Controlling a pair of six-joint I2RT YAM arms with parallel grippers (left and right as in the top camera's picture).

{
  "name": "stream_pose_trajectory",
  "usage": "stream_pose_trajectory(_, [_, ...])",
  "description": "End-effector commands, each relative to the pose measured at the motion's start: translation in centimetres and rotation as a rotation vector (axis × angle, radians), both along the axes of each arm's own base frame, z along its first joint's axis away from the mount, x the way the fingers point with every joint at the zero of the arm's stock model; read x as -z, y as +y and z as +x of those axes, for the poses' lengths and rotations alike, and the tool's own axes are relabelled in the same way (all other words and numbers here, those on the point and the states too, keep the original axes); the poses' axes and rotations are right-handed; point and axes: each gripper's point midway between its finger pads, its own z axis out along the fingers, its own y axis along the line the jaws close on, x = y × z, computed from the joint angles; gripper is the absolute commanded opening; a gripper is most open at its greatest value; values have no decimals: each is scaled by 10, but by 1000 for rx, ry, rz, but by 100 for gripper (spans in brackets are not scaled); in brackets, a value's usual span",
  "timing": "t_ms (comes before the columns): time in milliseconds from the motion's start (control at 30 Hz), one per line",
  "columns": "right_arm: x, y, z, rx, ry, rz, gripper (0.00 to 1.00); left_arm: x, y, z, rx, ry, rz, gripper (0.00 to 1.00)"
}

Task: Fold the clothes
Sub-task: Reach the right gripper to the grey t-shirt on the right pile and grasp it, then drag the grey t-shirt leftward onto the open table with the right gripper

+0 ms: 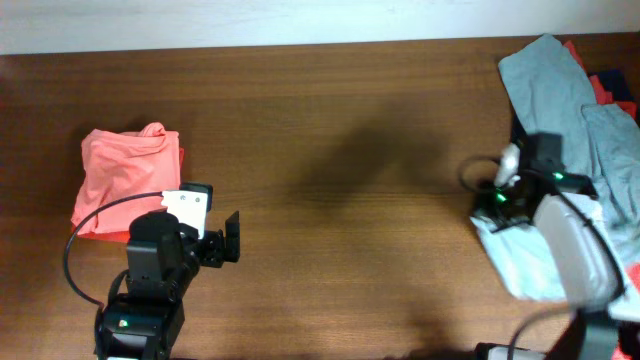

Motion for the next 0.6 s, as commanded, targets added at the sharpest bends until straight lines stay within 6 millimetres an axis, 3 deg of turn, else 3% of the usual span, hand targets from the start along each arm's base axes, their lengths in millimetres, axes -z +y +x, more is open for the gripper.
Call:
stream_pose_trajectory(0, [-41,71,14,-249,-140,54,4,-13,0,3,-8,-33,-8,99])
stream_pose_trajectory(133, [-51,146,14,-460,-209,76,4,-13,0,3,-8,-33,-8,99])
stream_pose_trajectory(300, [-50,220,13,-653,-296,109,5,-13,0,3,-8,-33,-8,99])
stream_pose_trajectory(467, [-50,267,29,-737,-414,143,6,-13,0,3,-8,-33,-8,99])
stream_pose_trajectory(567, [-66,282,52,-735,-544,167,22,-13,0,3,-8,-33,-9,99])
